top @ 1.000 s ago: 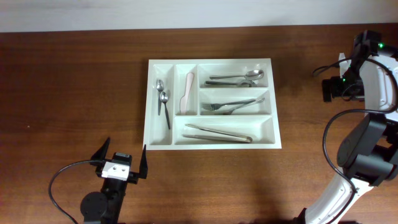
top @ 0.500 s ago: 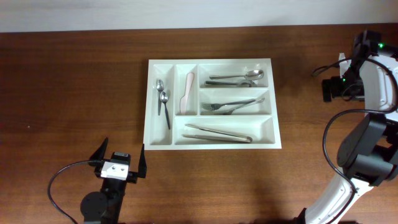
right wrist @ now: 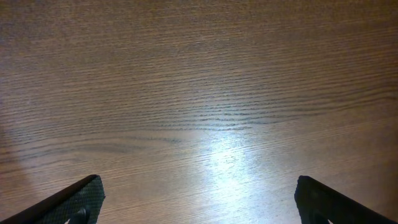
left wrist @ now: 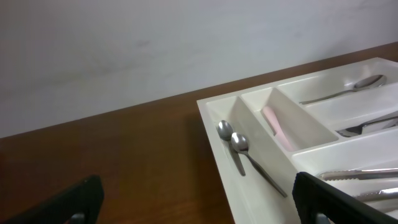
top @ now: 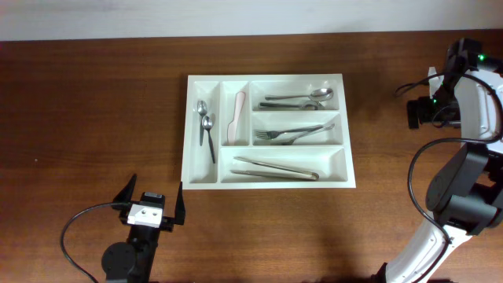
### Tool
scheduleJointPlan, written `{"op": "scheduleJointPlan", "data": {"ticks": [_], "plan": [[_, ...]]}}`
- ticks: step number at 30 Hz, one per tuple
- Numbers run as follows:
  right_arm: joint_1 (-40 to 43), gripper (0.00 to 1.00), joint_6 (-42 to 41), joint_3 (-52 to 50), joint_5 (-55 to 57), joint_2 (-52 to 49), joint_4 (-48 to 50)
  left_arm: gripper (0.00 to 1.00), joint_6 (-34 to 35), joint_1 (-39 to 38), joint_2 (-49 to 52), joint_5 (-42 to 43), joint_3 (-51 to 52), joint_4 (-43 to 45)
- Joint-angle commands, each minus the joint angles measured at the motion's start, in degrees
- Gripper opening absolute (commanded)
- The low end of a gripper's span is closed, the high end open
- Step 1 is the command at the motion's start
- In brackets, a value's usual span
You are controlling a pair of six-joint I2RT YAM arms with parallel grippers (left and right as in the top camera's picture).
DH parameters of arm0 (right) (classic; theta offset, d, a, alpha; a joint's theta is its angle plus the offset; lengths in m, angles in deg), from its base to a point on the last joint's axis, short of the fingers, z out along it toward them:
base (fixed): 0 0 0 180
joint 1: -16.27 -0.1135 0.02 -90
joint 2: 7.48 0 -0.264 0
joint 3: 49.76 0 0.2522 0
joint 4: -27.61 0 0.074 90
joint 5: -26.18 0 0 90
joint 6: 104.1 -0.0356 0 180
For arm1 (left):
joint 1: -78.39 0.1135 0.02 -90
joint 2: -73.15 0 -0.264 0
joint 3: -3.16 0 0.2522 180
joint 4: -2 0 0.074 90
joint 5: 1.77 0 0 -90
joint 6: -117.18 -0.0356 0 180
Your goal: Pack container
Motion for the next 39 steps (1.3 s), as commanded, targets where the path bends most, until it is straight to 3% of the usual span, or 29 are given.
{"op": "scheduleJointPlan", "data": {"ticks": [1, 15, 22, 31, 39], "plan": [[0.17, 0.99, 0.2, -0.33, 0.72, 0.52, -0.02, 0.99, 0.7, 0.37, -0.59, -0.63, 0.35, -0.22], [0.15, 0.99, 0.2, -0.33, 0.72, 1.09, -0.02, 0.99, 0.7, 0.37, -0.59, -0.63, 0.35, -0.22], [-0.92, 0.99, 0.2, -0.35, 0.74, 9.05, 3.43, 0.99, 0.7, 0.37, -0.59, -0.63, 0.35, -0.22], [-4.57, 0.99, 0.15, -5.99, -15.28, 27.91, 19.15, 0.99, 0.7, 0.37, -0.59, -0.63, 0.35, -0.22], [-15.19, 0.99, 0.15, -30.25, -18.36, 51.93, 43.01, 0.99, 0.7, 0.37, -0.59, -0.63, 0.35, -0.22]]}}
